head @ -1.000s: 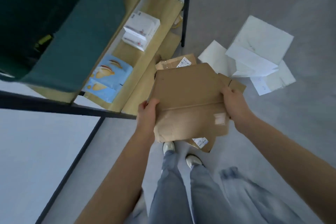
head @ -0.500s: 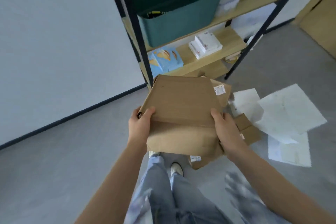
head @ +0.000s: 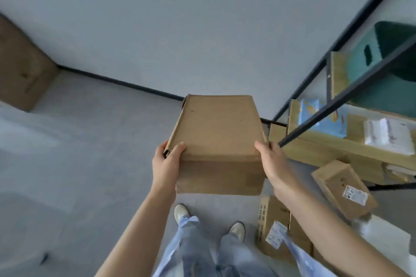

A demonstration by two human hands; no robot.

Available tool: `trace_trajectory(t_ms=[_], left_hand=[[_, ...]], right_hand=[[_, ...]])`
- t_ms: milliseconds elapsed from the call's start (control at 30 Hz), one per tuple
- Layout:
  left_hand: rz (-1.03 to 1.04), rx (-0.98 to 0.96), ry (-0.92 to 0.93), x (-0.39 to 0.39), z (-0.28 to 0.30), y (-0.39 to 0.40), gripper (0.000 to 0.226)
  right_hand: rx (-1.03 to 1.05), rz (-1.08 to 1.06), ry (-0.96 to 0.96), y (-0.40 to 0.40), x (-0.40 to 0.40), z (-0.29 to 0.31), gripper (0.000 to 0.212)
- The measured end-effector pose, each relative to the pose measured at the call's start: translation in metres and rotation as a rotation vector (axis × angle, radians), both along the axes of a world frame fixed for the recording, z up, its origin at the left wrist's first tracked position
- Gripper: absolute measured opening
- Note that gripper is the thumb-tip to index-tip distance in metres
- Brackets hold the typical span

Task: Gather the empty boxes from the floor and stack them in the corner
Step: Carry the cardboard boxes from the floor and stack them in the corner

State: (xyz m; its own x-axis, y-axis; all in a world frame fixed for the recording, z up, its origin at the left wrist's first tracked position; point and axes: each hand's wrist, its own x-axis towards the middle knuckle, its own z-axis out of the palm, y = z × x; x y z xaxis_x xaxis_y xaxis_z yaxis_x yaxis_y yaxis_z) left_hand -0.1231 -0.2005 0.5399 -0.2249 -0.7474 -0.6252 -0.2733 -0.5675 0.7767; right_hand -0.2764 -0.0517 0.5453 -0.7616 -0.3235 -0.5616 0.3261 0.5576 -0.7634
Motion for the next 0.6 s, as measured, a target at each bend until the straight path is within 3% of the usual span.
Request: trace_trajectory(t_ms=[167,333,600], left_hand=[[0.177,-0.030,-0.011,0.074,-0.001,-0.093,0.038],[0.334,-0.064,-0.011,0.136,-0.001,-0.175,0.042],[0.529,-0.081,-0.004,0.178,-0.011,-0.287,0.043]], right_hand=[[-0.073,0.156,-0.055,-0.122,0.046,-0.003,0.013],[-0.130,0.294,-0.096,-0.234,0.091,-0.003,0.021],[-0.138,0.464,-0.107,-0.385,0.116,-0.008,0.019]])
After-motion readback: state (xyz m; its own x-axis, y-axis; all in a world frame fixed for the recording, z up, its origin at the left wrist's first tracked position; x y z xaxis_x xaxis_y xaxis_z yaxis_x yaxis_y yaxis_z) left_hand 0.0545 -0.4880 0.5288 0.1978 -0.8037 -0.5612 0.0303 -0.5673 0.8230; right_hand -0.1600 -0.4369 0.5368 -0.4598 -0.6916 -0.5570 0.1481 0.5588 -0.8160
